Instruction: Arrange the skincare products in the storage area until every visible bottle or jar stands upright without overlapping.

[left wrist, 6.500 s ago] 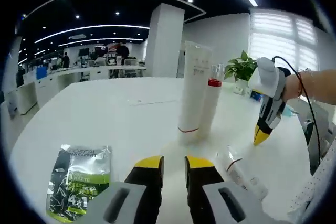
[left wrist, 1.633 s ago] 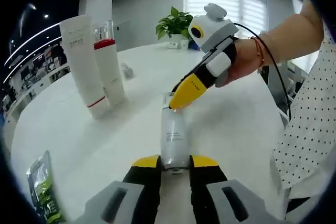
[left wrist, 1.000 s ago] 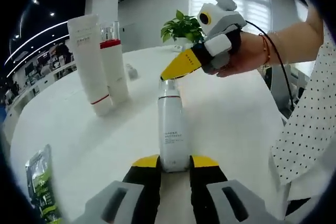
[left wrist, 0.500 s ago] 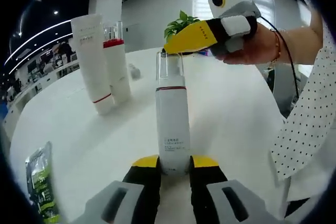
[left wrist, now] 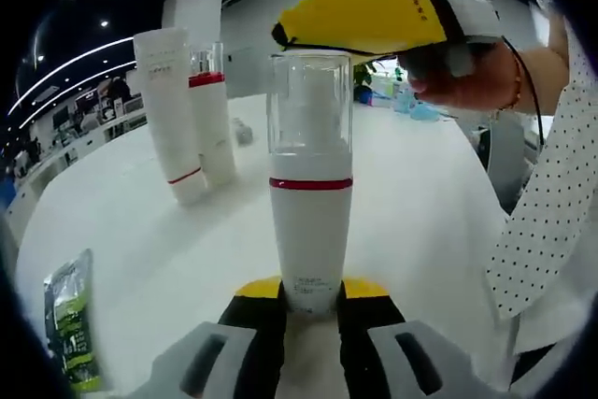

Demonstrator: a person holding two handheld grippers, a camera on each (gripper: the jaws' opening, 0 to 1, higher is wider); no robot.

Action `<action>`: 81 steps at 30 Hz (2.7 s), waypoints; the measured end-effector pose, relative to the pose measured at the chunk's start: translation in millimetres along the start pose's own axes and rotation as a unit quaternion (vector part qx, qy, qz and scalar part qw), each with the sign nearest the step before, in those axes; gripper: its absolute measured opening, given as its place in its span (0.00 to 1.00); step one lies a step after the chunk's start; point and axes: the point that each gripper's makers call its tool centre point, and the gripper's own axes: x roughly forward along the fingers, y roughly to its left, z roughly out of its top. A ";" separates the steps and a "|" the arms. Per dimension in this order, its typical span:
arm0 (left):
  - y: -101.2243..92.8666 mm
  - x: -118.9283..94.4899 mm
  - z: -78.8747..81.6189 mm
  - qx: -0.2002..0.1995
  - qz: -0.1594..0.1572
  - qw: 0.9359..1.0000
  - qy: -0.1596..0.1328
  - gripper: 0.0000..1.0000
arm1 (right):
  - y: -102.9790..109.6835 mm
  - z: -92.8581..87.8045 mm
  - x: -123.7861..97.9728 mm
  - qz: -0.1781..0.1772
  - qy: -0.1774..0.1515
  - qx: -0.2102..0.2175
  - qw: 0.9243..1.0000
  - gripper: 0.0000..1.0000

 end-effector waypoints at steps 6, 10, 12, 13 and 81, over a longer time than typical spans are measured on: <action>-0.1 0.0 0.3 0.000 0.009 1.000 -0.011 0.20 | 11.3 -3.4 2.1 0.027 0.002 0.006 1.000 0.00; -0.4 -0.5 0.4 -0.004 0.015 1.000 -0.020 0.20 | -3.6 7.7 -5.8 -0.029 0.006 -0.016 0.999 0.00; -0.3 -0.4 0.7 -0.008 0.019 1.000 -0.024 0.20 | -6.8 36.6 -17.2 -0.042 -0.071 0.009 0.997 0.00; -0.4 -0.4 0.7 -0.008 0.020 0.999 -0.025 0.20 | -9.0 44.1 -22.7 -0.048 -0.087 0.021 0.995 0.01; 5.3 -11.7 2.7 -0.002 0.070 0.997 -0.025 0.22 | -11.6 -83.3 23.8 0.044 0.145 -0.114 0.982 0.19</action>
